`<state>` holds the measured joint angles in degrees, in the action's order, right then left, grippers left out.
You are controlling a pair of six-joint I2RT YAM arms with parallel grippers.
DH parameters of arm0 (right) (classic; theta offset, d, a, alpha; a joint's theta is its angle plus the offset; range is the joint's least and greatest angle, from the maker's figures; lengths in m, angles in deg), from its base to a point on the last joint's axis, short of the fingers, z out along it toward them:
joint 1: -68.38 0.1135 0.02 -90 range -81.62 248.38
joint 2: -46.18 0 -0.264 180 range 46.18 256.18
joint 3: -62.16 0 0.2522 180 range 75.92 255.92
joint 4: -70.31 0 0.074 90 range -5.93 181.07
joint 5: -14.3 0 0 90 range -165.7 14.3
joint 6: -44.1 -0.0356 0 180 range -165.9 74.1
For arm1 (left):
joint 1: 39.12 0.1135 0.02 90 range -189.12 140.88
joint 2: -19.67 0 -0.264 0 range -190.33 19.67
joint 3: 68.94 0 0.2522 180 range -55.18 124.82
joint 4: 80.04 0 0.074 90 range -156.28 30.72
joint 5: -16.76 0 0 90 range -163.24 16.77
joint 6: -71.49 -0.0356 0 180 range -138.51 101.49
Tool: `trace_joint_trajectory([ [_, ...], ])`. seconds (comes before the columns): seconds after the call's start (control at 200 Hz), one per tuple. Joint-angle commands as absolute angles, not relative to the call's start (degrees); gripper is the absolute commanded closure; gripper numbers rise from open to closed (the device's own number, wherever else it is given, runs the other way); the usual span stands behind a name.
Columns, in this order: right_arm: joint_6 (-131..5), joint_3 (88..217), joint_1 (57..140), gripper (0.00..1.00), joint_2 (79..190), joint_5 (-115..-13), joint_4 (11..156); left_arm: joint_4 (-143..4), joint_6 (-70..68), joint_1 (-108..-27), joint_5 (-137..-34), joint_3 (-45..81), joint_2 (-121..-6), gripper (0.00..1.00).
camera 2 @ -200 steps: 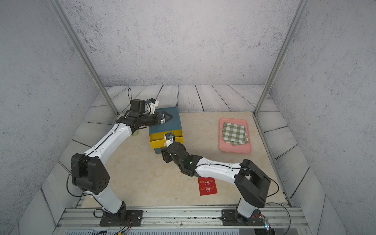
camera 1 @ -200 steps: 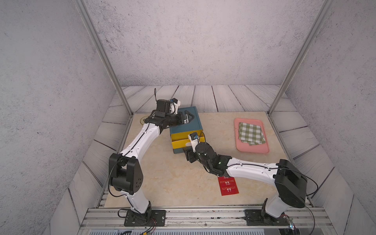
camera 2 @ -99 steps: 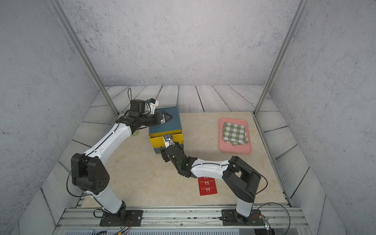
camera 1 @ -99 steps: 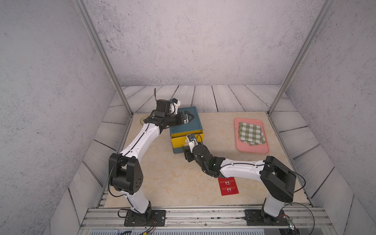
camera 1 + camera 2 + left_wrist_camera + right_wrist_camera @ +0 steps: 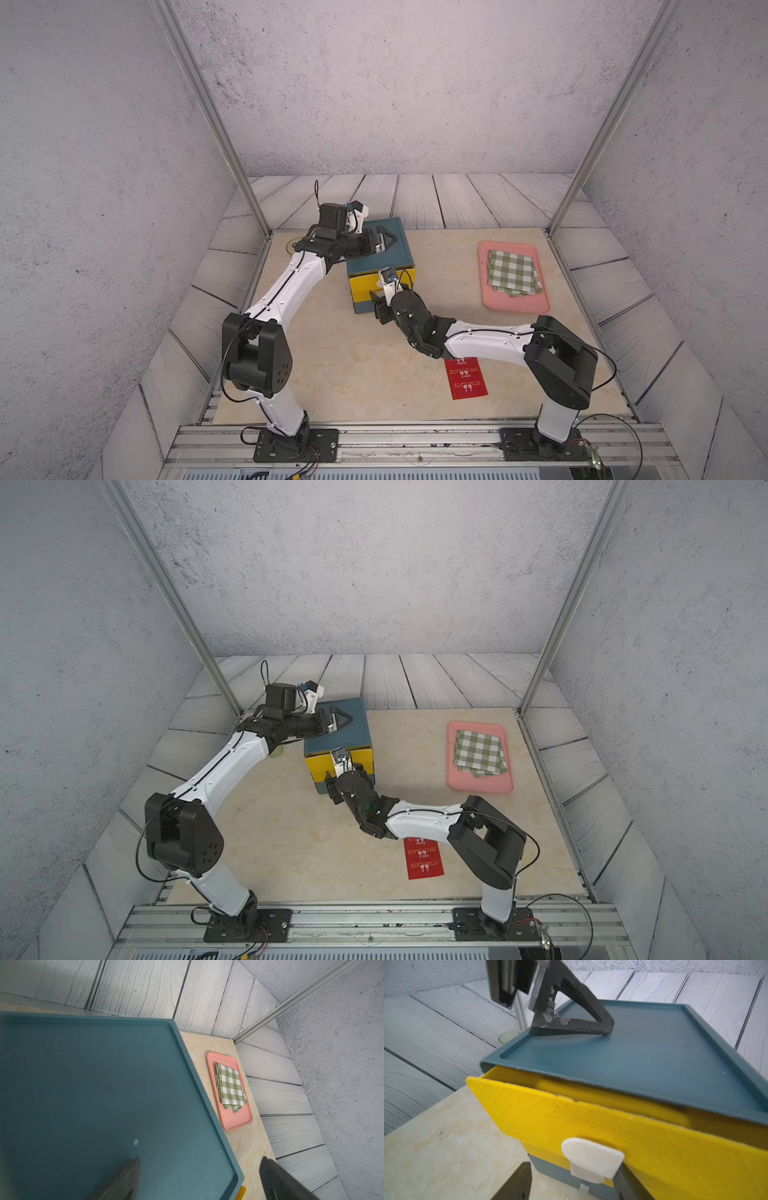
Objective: Take the postcards out of the drawer
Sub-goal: Close the drawer in the storage box.
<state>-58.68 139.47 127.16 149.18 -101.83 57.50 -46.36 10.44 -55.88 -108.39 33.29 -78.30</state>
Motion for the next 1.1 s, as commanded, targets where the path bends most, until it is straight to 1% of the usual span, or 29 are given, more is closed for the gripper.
trace_joint_trajectory([
  [0.0, -58.2, 141.6, 126.3, 0.34, 151.3, -102.6, 57.9, -45.0, 10.5, -55.4, -109.0, 32.2, -79.1, 0.04],
  [0.315, -58.2, 144.1, 125.3, 0.34, 153.1, -101.7, 58.5, -45.0, 10.8, -55.4, -109.4, 31.8, -78.9, 0.04],
  [0.53, -59.3, 142.7, 125.4, 0.34, 151.7, -100.8, 59.0, -44.8, 10.3, -55.3, -109.4, 32.2, -79.2, 0.04],
  [0.651, -60.4, 140.9, 125.7, 0.34, 148.5, -100.3, 60.4, -45.1, 10.4, -55.2, -109.5, 32.4, -79.6, 0.04],
  [0.851, -64.3, 135.4, 126.9, 0.34, 139.8, -100.1, 64.6, -45.4, 10.5, -54.6, -110.1, 33.0, -79.5, 0.04],
  [0.981, -72.1, 128.7, 127.0, 0.33, 132.9, -98.2, 65.4, -45.5, 10.1, -54.3, -110.5, 32.9, -79.2, 0.04],
  [1.096, -81.7, 123.4, 126.6, 0.32, 129.4, -95.5, 60.9, -45.6, 10.1, -54.2, -111.0, 32.6, -79.1, 0.04],
])
